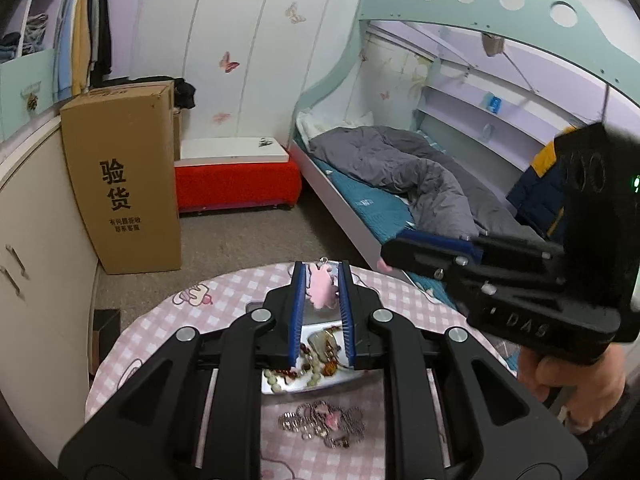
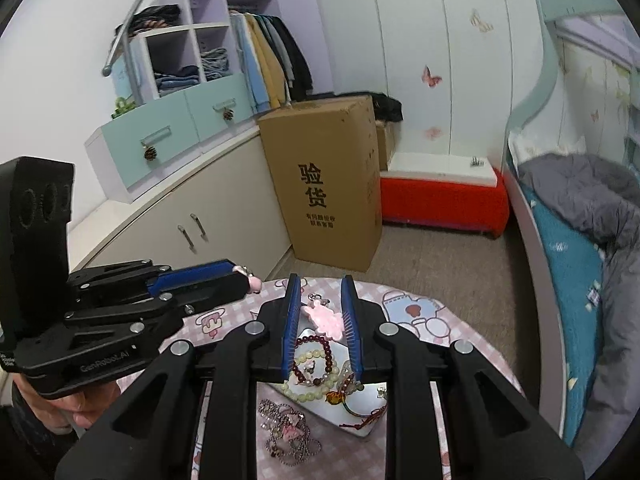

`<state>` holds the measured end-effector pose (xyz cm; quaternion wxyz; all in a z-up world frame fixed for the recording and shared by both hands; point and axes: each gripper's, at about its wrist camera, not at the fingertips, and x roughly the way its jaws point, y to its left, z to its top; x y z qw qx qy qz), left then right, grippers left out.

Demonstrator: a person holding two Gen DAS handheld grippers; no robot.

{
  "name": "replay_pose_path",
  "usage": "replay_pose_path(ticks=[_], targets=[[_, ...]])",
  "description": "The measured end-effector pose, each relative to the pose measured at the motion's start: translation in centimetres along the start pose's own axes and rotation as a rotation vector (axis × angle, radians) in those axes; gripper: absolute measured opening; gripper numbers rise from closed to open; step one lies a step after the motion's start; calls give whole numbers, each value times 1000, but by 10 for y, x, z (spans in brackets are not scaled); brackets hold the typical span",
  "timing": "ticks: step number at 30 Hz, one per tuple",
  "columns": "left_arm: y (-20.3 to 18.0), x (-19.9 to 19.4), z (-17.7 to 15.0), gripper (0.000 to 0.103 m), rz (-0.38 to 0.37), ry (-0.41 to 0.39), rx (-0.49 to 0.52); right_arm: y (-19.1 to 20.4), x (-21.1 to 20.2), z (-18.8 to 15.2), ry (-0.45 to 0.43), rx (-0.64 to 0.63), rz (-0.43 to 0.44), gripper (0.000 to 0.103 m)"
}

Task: Organize jewelry
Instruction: 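Carry both pink charms into the grey box and open both tools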

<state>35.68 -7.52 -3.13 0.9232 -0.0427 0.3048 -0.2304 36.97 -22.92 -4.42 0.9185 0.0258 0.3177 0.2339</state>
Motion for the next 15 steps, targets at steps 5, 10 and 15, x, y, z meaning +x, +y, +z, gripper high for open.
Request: replay_pose_path(ticks=[5, 10, 15], targets=[[15, 3, 2, 97, 115, -56, -47, -22, 7, -7, -17, 108, -87, 93], [24, -5, 0, 97, 167, -59, -66, -32, -1, -16, -22, 154, -93, 95], [29, -23, -8, 97, 181, -84, -89, -31, -8, -18, -36, 167, -122, 95]])
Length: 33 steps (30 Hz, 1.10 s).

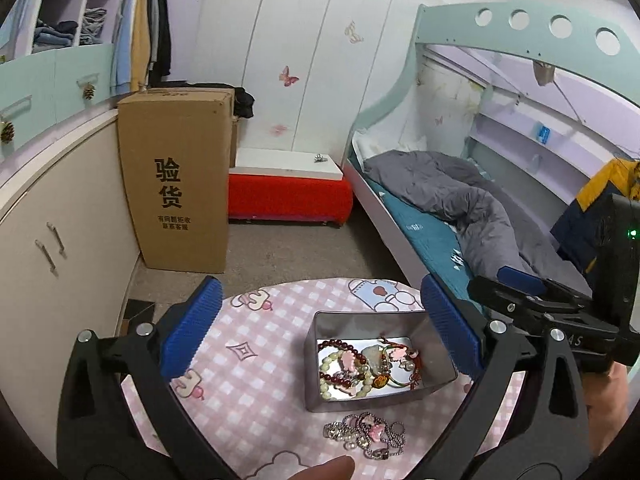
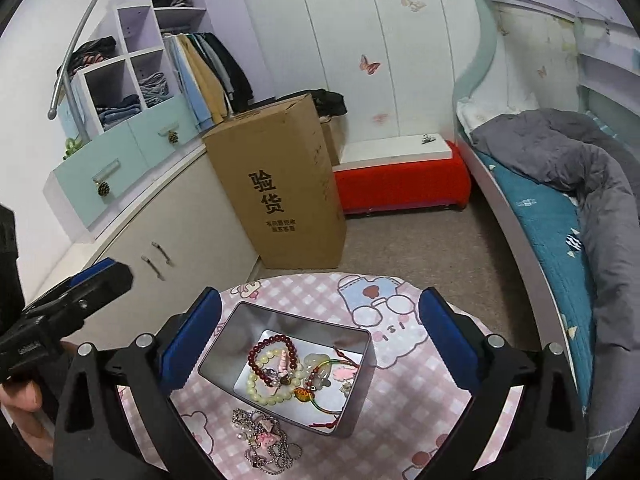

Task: Organize jewelry
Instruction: 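Carry both pink charms into the grey box and open both tools, then withdraw both tools and move them to the silver chains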

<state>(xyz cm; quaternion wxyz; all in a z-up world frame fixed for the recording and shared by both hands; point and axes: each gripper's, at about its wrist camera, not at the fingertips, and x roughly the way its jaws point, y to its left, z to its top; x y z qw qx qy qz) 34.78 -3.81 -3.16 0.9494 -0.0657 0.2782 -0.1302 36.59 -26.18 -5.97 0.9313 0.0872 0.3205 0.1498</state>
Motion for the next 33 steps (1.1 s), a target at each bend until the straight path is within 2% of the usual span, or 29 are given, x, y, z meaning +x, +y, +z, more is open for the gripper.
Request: replay_pose_path(ticks=[20, 27, 33], targets=[[3, -72, -7, 97, 35, -114, 9, 21, -43, -2, -89, -29, -12, 95], [13, -87, -24, 97, 38, -114, -14, 20, -60, -12, -107, -28, -21, 95], [21, -92, -43, 97, 55, -94, -19, 17, -70, -34, -93, -31, -19, 95]])
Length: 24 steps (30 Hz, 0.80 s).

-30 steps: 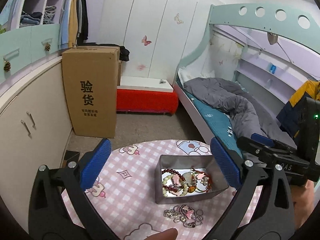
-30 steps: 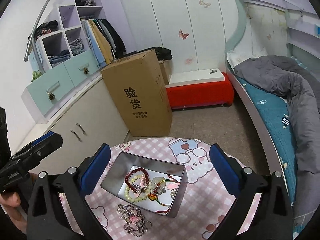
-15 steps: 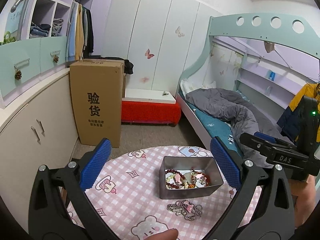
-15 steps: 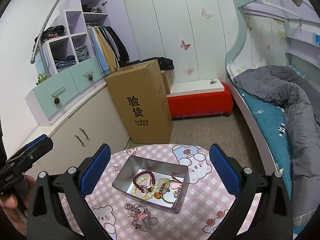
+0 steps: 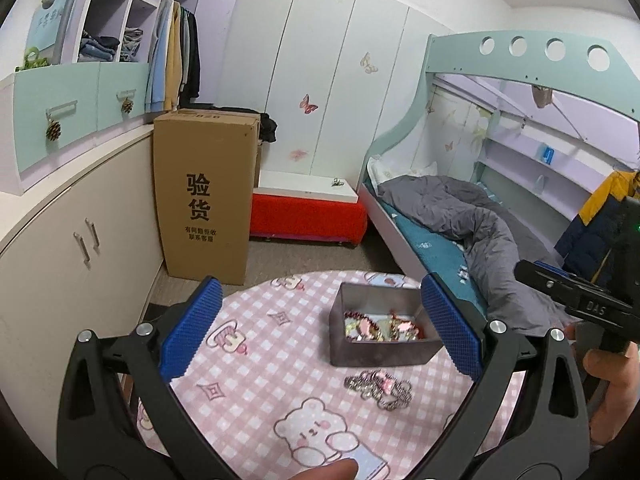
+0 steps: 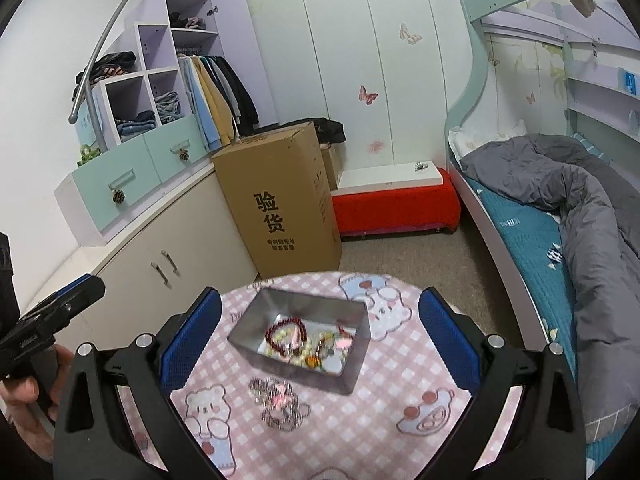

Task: Organize jewelry
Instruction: 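Withdraw both tools and move them to the silver chains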

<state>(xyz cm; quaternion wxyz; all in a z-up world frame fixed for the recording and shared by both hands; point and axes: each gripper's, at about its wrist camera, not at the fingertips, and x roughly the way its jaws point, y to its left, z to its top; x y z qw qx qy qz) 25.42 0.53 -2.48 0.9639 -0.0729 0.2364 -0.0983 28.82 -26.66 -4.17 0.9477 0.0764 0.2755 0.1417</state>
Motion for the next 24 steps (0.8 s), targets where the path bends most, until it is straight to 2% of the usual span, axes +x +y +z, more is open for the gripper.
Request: replay_pose_path(ticks=[11, 15, 18, 20, 24], targets=[[1, 5, -34, 97, 23, 56, 59, 9, -7, -38, 30, -37, 12, 95], [5, 9, -49, 97, 23, 96, 58, 15, 1, -58, 78, -74, 38, 95], [7, 14, -62, 97, 29, 130, 55, 22, 16, -78, 145, -105, 75, 88], [10, 18, -71, 97, 31, 157, 49, 29, 31, -92, 203, -138, 89, 76], [12, 26, -88, 97, 38, 204, 49, 39, 56, -112, 282, -168, 122, 63]])
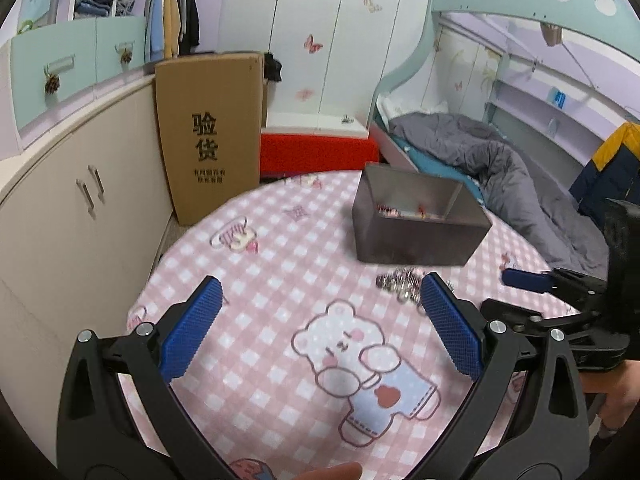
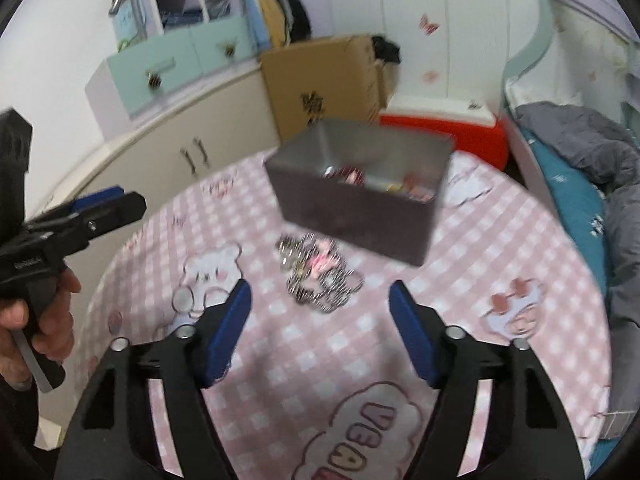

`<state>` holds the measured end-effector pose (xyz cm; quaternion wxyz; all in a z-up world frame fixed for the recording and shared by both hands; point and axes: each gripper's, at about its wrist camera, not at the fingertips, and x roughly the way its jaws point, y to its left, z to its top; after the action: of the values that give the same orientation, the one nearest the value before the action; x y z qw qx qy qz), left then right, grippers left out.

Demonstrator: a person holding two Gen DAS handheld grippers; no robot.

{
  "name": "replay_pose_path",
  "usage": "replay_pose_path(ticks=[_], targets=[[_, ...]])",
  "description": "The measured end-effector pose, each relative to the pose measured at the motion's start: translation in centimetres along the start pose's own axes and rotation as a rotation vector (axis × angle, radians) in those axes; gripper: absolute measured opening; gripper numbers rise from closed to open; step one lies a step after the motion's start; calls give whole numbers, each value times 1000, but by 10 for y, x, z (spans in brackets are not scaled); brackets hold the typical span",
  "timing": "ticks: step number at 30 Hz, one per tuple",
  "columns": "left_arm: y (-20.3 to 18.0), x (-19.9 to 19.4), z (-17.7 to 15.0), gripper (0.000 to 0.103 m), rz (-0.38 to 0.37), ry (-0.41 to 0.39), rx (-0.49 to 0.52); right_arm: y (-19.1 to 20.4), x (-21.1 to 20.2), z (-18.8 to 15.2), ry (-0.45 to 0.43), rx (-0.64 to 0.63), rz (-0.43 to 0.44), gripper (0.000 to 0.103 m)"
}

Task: Organize jewelry
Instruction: 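Withdraw both tools and move them to the silver chains, then grasp a silver chain with the right tool while the left tool grasps a pearl chain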

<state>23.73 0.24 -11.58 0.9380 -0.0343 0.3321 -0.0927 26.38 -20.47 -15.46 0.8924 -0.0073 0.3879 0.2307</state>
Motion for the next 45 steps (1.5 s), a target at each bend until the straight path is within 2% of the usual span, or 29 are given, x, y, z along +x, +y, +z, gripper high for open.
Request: replay_pose_path(ticks=[3, 7, 10, 12, 13, 14, 18, 24, 30, 39, 42, 43, 45], targets=[[0, 7, -5, 97, -3, 25, 2, 7, 16, -1, 27, -26, 25, 57], [1, 17, -9, 97, -1, 48, 1, 15, 34, 1, 55, -82, 30, 42], [1, 23, -11, 97, 1, 63, 0, 19, 46, 4, 71, -109, 33, 37], [0, 28, -11, 97, 0, 75, 7, 20, 53, 6, 91, -122, 33, 28], [-1, 30, -11, 97, 0, 77, 10, 20, 56, 6, 109, -133, 26, 18], [-3, 33, -11, 97, -1, 83, 15, 21, 57, 5, 113, -152, 3, 14], [-12, 45, -10, 97, -12, 103, 42, 18, 49, -3, 115, -153, -10, 14], [-37, 66, -10, 97, -34, 142, 104, -6, 27, -18, 97, -48, -17, 14], [-60, 86, -17, 97, -41, 190, 160, -15, 18, -23, 92, -9, -8, 14], [-59, 110, -6, 96, -27, 224, 166, -21, 14, -27, 88, 20, 2, 14], [-63, 118, -4, 72, -35, 240, 186, -23, 12, -28, 90, 22, -1, 14], [-65, 118, -3, 53, -47, 231, 201, -23, 12, -28, 91, 24, -4, 14], [-67, 117, -2, 31, -71, 227, 210, -22, 11, -29, 93, 23, -4, 19]])
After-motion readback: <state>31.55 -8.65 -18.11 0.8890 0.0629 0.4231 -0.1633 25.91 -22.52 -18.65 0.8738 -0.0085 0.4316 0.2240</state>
